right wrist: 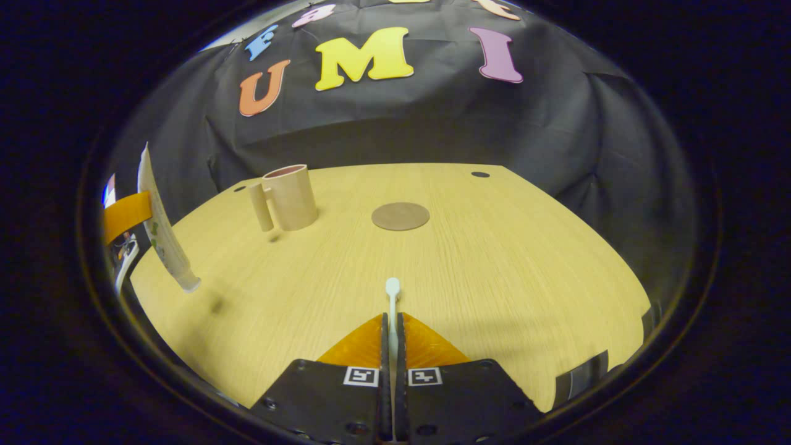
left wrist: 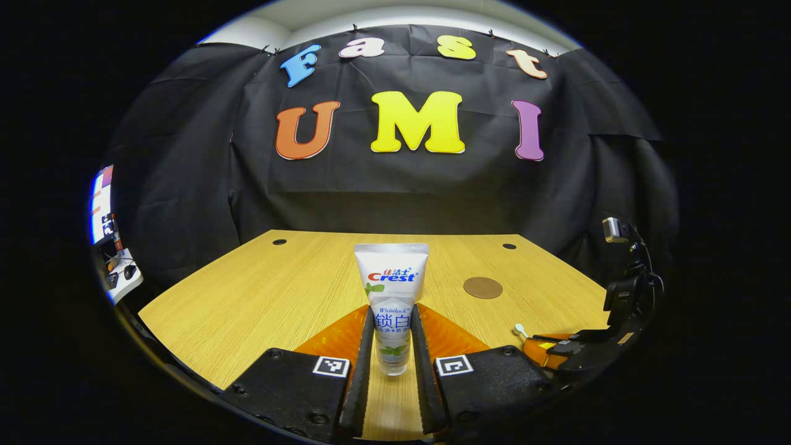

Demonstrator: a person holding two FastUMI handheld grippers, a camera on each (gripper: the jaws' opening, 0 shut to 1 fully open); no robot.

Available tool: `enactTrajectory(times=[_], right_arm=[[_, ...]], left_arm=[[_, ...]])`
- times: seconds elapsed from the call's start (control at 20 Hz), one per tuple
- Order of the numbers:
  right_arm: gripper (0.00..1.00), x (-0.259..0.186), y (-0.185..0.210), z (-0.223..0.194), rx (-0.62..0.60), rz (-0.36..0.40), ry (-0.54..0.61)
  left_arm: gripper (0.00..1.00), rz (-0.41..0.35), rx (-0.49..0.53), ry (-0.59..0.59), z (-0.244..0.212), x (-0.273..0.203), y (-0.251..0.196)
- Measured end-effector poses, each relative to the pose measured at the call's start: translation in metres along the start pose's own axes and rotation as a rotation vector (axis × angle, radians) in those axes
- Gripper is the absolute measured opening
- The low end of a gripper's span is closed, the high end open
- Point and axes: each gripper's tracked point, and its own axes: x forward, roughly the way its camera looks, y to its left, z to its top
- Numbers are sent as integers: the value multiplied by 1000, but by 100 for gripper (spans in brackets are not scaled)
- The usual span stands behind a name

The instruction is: Put the toothbrush and toothpaste on the desktop into the cup, then pick up the cup and place it on the coaster on the desktop.

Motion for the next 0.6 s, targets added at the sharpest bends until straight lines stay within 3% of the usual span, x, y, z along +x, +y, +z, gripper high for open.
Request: enactTrajectory(times=[0.25, 0.6], right_arm=[[3, -19, 0, 27, 26, 38, -91], [2, -41, -9, 63, 32, 56, -182]], left_arm=[[36, -14, -10, -50, 27, 9, 6], [36, -39, -59, -188, 102, 64, 15]])
